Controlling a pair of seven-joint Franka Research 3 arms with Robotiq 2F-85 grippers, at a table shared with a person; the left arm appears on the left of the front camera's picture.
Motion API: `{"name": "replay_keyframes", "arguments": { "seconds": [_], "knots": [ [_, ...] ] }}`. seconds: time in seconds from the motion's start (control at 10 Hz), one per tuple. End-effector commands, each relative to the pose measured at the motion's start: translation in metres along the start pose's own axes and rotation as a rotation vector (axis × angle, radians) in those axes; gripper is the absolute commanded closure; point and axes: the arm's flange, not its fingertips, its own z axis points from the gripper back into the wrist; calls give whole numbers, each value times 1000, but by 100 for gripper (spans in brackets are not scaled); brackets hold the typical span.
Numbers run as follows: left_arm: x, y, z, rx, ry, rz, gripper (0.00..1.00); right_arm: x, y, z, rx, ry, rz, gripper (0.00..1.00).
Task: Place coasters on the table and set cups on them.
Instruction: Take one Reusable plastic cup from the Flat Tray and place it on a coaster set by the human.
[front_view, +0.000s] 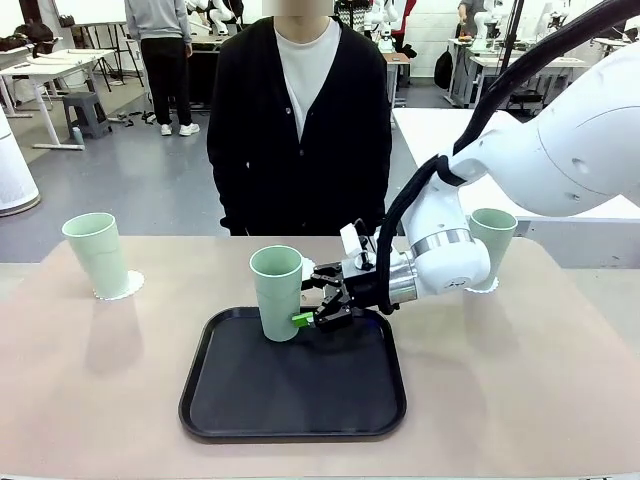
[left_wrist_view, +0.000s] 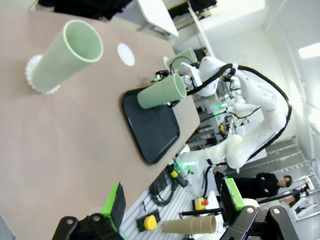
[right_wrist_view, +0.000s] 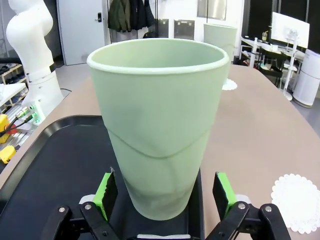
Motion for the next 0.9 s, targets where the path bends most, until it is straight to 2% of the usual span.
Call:
{"name": "replay_keyframes", "arguments": {
  "seconds": [0.0,0.8],
  "knots": [
    [-1,-2,3,-5,0,-3,0,-2,-5,-12,-14,-37,-4,0],
    [-1,-2,3,-5,0,-3,0,2,-12,-38,18,-89,-5,0]
  ]
}}
